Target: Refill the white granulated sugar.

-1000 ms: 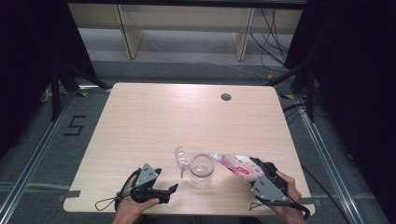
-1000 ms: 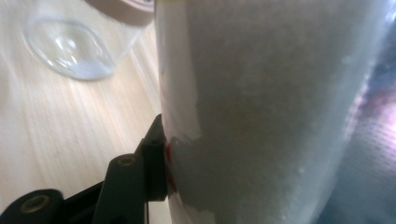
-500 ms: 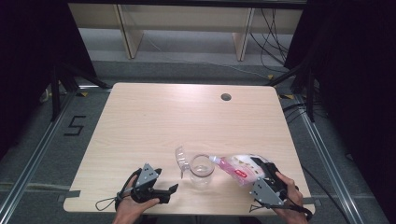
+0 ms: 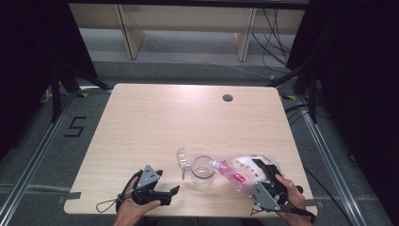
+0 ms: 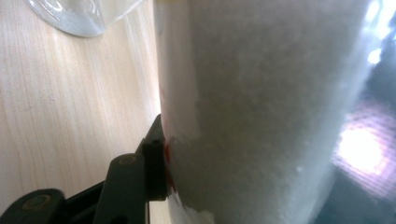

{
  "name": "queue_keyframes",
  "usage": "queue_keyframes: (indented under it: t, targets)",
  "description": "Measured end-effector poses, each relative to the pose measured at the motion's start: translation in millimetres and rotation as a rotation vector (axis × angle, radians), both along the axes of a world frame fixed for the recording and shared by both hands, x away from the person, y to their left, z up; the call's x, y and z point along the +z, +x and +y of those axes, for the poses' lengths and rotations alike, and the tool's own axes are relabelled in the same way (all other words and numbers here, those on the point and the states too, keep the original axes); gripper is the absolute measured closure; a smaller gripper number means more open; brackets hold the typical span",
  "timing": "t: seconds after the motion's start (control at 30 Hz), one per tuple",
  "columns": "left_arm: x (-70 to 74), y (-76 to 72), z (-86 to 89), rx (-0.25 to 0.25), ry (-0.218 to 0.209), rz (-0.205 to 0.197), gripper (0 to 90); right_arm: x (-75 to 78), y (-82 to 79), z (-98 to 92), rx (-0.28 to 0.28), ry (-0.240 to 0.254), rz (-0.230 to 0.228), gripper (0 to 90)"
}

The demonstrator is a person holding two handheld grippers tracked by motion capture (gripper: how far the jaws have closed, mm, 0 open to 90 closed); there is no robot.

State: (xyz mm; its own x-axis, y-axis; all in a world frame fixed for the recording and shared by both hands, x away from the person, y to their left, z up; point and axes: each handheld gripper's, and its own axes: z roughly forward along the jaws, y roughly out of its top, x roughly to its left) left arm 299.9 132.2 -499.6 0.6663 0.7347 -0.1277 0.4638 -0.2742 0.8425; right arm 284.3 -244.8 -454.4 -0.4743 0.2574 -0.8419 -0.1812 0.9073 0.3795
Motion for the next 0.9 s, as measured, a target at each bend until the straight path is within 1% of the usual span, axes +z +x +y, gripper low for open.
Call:
queue_keyframes:
  t: [0.03,0.07,0.13,0.17,0.2,0.23,0.27,0.3,0.33,0.37,0.43,0.47,0.5,0.53,0.6,0.63,0.7,0.73,0.8,0.83,0.9]
  targets:
    - [0.0,0.0,0.1,0.0,0.001,-0.001,15.8,0.1,0.1,0.1,-0.001,-0.003,-0.002,51.2]
    - [0.1,0.0,0.3,-0.002,0.004,-0.004,15.8,-1.3,-0.8,0.1,-0.016,0.015,0.008,51.2]
    - [0.0,0.0,0.1,-0.003,0.003,-0.004,15.8,-0.1,-1.7,0.3,-0.027,0.009,0.018,51.2]
    - [-0.3,-0.1,-0.4,0.0,-0.003,0.001,15.8,1.6,-0.5,0.2,-0.009,-0.009,0.015,51.2]
    - [-0.2,-0.3,-0.7,0.004,-0.001,0.002,15.8,0.7,-1.6,0.3,-0.026,0.007,0.026,51.2]
    - [0.2,-0.2,-0.2,0.0,0.01,-0.003,15.8,0.5,-1.4,0.6,-0.028,0.005,0.025,51.2]
    - [0.1,0.1,0.0,-0.003,0.009,-0.002,15.8,-0.5,0.2,1.0,-0.017,0.001,0.019,51.3]
    - [0.0,0.3,0.1,-0.005,0.011,-0.003,15.8,1.2,-0.2,1.8,-0.01,-0.025,0.015,51.3]
    - [-0.1,0.3,-0.2,-0.002,0.008,-0.002,15.8,0.8,1.3,2.2,-0.002,-0.042,-0.001,51.3]
    - [-0.1,0.3,-0.2,-0.002,0.007,-0.003,15.8,-0.6,-0.6,2.5,-0.027,-0.026,0.017,51.3]
    - [-0.1,0.4,-0.1,-0.002,0.006,-0.003,15.8,-2.2,-0.4,3.6,-0.034,-0.026,0.005,51.4]
    - [-0.2,0.4,-0.1,-0.002,0.006,-0.003,15.8,0.3,-0.5,3.8,-0.026,-0.061,-0.004,51.4]
    - [-0.2,0.4,-0.1,-0.002,0.006,-0.003,15.8,2.3,1.0,4.0,-0.007,-0.093,-0.033,51.4]
    - [-0.2,0.3,-0.2,-0.002,0.006,-0.003,15.8,-0.5,-0.1,4.0,-0.029,-0.062,-0.019,51.5]
    - [-0.2,0.3,-0.1,-0.002,0.007,-0.003,15.8,0.5,-0.1,4.6,-0.029,-0.079,-0.028,51.5]
    - [-0.2,0.3,-0.1,-0.002,0.006,-0.003,15.8,2.3,0.9,4.9,-0.013,-0.108,-0.045,51.5]
    - [-0.1,0.3,0.0,-0.002,0.006,-0.003,15.8,2.8,1.2,5.5,-0.006,-0.127,-0.056,51.6]
    - [-0.2,0.3,-0.1,-0.002,0.006,-0.003,15.8,0.1,0.5,5.5,-0.021,-0.1,-0.041,51.6]
    - [-0.2,0.5,-0.2,-0.001,0.006,-0.003,15.8,-1.2,-0.9,6.2,-0.044,-0.103,-0.041,51.7]
    - [-0.2,0.5,-0.2,-0.001,0.007,-0.003,15.8,-0.5,0.0,6.5,-0.032,-0.122,-0.053,51.7]
    - [-0.1,0.5,0.3,-0.004,0.013,-0.002,15.8,-0.6,0.3,6.2,-0.038,-0.121,-0.05,51.8]
